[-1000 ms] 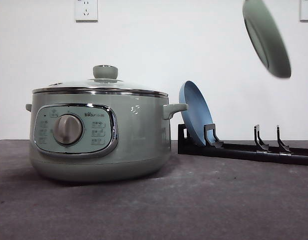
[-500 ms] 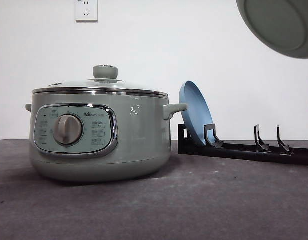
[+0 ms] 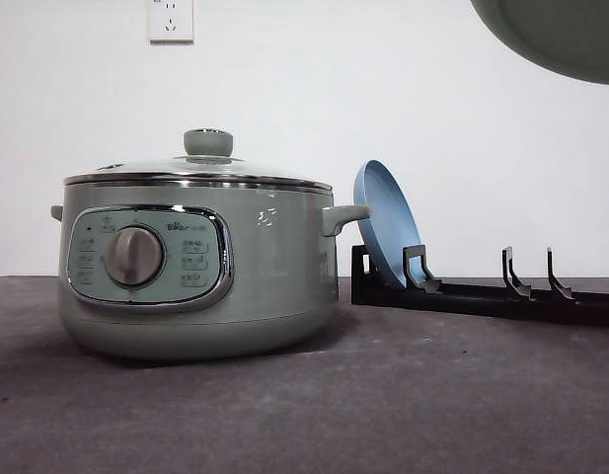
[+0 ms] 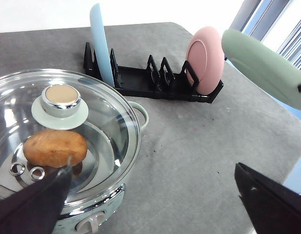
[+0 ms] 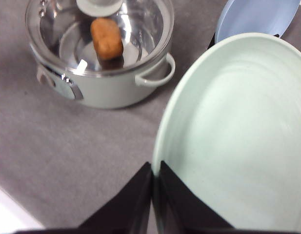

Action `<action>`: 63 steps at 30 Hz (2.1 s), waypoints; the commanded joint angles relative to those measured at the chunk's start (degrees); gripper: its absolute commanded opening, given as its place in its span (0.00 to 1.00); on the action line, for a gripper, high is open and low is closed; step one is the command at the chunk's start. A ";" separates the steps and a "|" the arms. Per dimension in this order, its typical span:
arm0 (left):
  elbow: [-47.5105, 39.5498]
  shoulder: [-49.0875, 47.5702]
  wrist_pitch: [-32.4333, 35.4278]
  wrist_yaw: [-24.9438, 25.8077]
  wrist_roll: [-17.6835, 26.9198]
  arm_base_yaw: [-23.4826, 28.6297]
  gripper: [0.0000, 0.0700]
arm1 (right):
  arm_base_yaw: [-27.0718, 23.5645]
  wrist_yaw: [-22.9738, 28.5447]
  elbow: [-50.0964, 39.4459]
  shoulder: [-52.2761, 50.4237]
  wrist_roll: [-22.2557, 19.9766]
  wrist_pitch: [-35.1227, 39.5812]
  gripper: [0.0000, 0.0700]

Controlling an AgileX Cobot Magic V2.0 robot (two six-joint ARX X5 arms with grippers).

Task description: Transfer potato from steamer to green plate

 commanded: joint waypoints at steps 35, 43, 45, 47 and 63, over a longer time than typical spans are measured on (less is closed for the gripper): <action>1.31 0.22 0.23 0.57 1.23 -0.26 1.00 | 26.09 16.81 -27.81 27.39 19.04 18.50 0.01; 1.31 -0.41 0.21 0.57 1.38 -0.80 1.00 | 25.40 16.73 -31.50 32.90 19.05 26.44 0.01; 1.31 -0.46 0.23 0.57 1.43 -1.14 1.00 | 25.19 16.81 -31.95 33.06 19.05 27.63 0.01; 1.31 -0.46 0.23 0.57 1.46 -1.51 1.00 | 24.85 16.90 -32.03 33.04 19.05 28.33 0.01; 1.31 -0.45 0.25 0.56 2.34 -2.73 1.00 | 23.91 16.31 -27.68 27.26 23.20 18.44 0.77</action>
